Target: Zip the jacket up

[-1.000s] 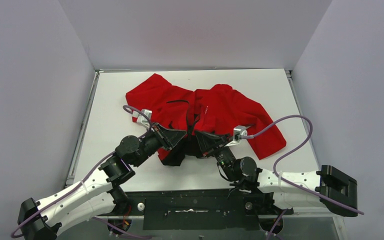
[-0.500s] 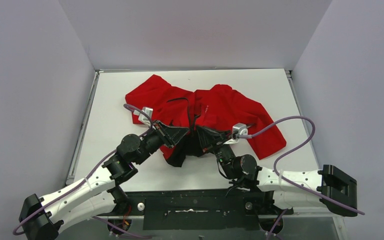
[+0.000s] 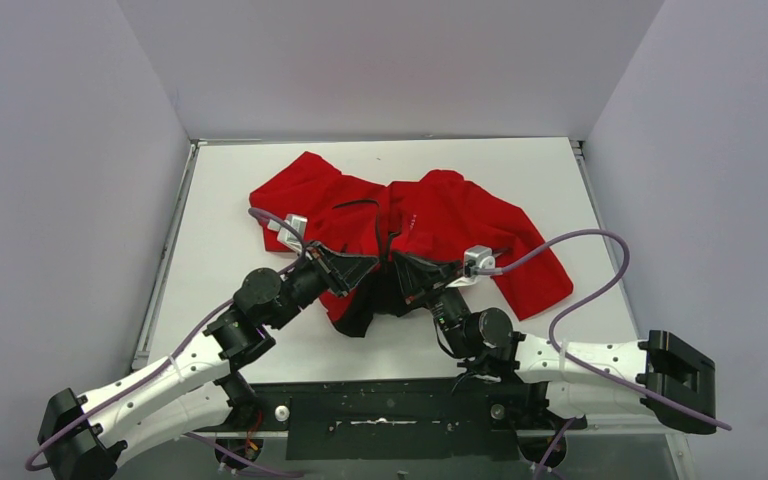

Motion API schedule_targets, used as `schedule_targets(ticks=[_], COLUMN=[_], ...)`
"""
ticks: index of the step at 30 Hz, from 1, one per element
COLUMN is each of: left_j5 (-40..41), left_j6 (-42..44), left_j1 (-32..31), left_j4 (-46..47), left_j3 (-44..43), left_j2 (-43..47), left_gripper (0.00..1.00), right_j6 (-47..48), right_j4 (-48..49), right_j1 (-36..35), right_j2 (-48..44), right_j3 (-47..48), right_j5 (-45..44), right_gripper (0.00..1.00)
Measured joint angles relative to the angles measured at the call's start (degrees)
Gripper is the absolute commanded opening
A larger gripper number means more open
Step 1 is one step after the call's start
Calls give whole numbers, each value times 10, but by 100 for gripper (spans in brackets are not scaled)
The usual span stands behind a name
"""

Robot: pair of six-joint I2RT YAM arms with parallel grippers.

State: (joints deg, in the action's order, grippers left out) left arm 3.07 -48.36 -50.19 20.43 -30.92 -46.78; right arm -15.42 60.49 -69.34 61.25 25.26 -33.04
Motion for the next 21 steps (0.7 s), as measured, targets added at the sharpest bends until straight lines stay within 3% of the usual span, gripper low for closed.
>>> schedule_targets(ticks=[15,21], left_j5=[-29,-54], left_j6=[-31,-55], left_j1=[0,0], left_j4=[-71,-118], left_j3=[12,35], left_j2=[0,-2], left_gripper=[0,0], right_j6=[-175,-226], right_j4=[-157,-237], right_j1=[0,37], right_j2=[-58,-101], right_j3=[-34,-41], right_j5=[-18,-79], right_gripper=[12,19])
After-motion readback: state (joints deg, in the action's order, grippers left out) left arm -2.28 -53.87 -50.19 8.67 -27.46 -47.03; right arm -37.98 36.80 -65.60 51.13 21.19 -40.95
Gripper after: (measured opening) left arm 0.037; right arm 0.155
